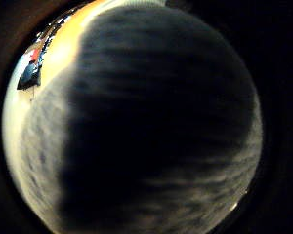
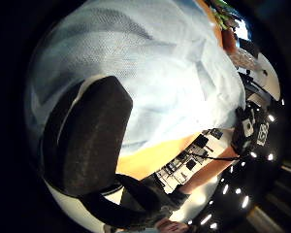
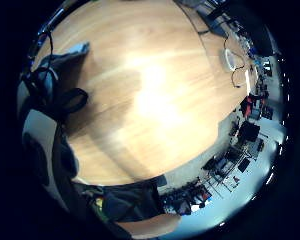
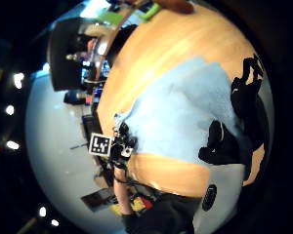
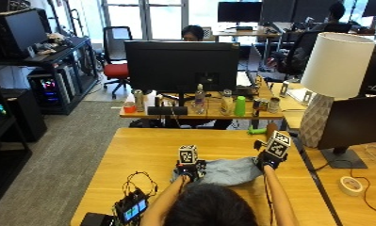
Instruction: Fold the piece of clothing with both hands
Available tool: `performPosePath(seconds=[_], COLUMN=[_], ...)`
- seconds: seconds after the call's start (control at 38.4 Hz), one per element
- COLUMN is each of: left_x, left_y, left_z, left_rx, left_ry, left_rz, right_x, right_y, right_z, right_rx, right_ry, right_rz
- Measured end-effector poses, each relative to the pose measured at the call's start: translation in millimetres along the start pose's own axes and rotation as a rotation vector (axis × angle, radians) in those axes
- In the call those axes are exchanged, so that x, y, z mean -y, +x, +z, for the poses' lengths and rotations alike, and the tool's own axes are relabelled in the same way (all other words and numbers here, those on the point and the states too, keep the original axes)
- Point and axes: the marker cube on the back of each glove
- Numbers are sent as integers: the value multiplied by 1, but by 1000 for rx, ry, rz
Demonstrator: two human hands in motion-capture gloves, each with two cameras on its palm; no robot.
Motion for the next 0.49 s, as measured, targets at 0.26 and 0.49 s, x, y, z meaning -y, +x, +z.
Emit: performPosePath(seconds=[0.26,0.49], left_x=[-9,-48], left_y=[-14,-64], left_z=[-39,-112], left_rx=[-81,-107], left_ry=[128,416], left_rz=[53,-93], right_x=[-11,-36], right_y=[-64,-158], right_z=[-43,-40], right_rx=[-38,-37], right_ry=[242,326], right_rz=[-166,-312])
